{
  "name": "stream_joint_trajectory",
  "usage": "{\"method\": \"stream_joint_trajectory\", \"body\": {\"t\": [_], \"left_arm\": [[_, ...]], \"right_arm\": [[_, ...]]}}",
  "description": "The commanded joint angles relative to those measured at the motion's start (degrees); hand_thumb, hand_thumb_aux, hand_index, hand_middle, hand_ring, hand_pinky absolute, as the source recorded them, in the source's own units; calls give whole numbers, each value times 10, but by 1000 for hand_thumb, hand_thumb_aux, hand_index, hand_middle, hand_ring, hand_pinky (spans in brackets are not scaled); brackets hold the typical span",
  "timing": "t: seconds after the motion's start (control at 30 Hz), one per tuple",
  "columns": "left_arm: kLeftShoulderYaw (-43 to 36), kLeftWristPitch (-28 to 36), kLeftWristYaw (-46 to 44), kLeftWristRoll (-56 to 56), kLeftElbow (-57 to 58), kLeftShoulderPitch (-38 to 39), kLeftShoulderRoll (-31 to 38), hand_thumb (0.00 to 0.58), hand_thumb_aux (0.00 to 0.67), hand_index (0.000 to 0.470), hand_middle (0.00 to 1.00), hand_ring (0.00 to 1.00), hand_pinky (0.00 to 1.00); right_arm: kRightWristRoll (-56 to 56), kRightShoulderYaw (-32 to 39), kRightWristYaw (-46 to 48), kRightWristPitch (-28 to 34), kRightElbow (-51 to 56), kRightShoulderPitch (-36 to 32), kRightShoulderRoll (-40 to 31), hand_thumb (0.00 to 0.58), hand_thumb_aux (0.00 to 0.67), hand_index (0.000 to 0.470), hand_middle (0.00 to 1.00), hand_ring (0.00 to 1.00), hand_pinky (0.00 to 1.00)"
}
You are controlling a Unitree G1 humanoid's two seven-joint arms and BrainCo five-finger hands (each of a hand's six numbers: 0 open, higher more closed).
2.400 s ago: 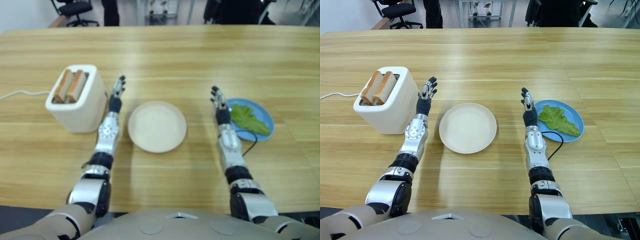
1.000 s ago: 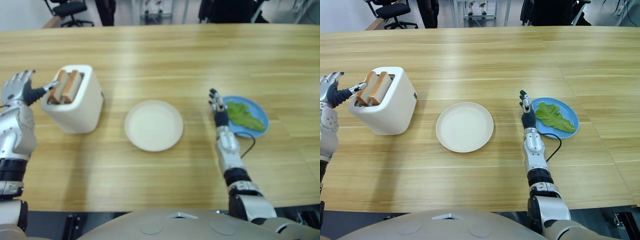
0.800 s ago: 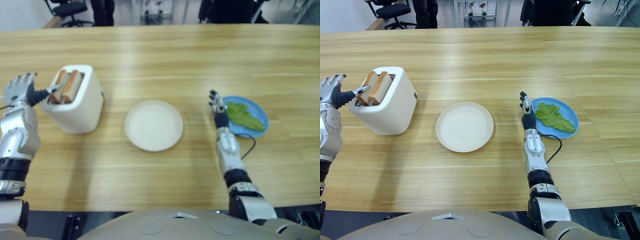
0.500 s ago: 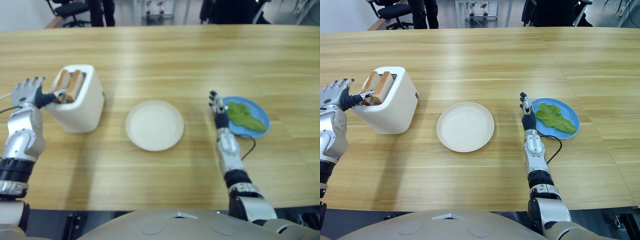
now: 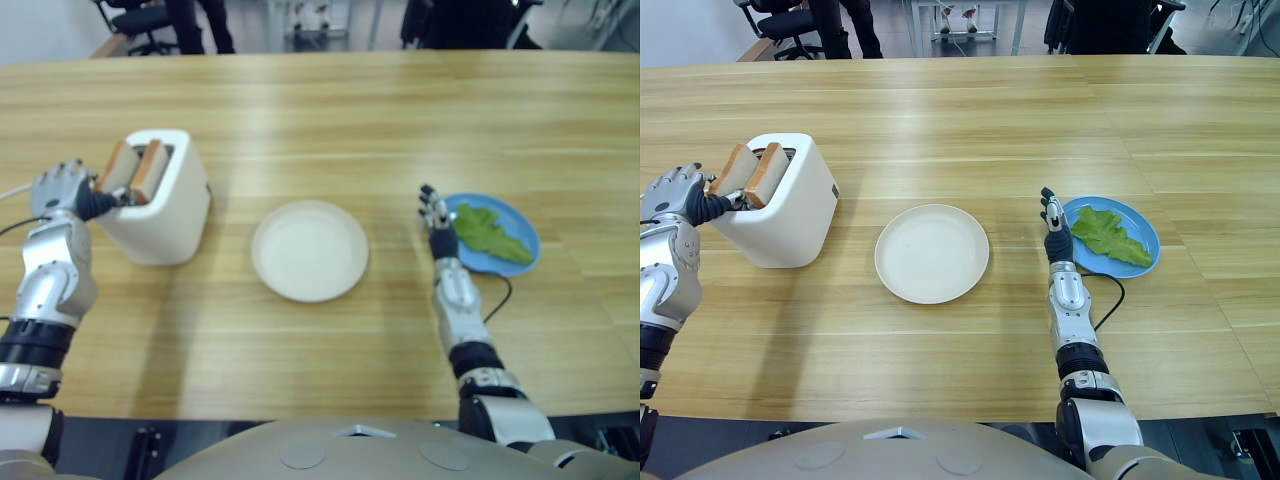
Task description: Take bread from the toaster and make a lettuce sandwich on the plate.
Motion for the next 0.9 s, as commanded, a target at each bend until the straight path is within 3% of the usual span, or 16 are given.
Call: {"method": "stream_joint_trajectory", "body": {"t": [0.03,0.27,0.5,0.67,0.7,0.73,0.77,0.8,0.83,0.9], "left_arm": [[21,-10,31,-10,-47,0,-17,580,670,460,1000,1000,1000],[81,-54,122,-18,-134,2,-35,580,670,460,1000,1000,1000],[208,-148,224,-61,-300,13,-71,580,670,460,1000,1000,1000],[186,-158,197,-54,-257,4,-73,580,670,460,1000,1000,1000],[175,-152,188,-46,-232,5,-71,571,589,404,1000,1000,1000],[168,-148,185,-39,-214,7,-71,571,589,404,1000,1000,1000],[158,-139,177,-25,-197,9,-67,536,486,334,945,945,945],[152,-128,171,-17,-179,10,-65,248,163,112,12,12,12],[150,-122,170,-12,-166,11,-64,0,0,0,0,0,0],[141,-104,157,0,-137,11,-56,0,0,0,0,0,0]], "right_arm": [[5,-1,1,10,-6,5,-1,0,0,0,0,0,0],[4,1,1,14,-2,6,1,0,0,0,0,0,0],[3,2,1,17,1,7,3,0,0,0,0,0,0],[1,3,-2,19,4,7,5,0,0,0,0,0,0],[1,4,-1,19,6,6,5,0,0,0,0,0,0],[0,4,-1,19,7,5,6,0,0,0,0,0,0],[0,4,-1,20,7,5,6,0,0,0,0,0,0],[0,4,0,20,7,5,6,0,0,0,0,0,0],[0,4,0,20,7,6,5,0,0,0,0,0,0],[0,4,1,20,7,7,4,0,0,0,0,0,0]]}}
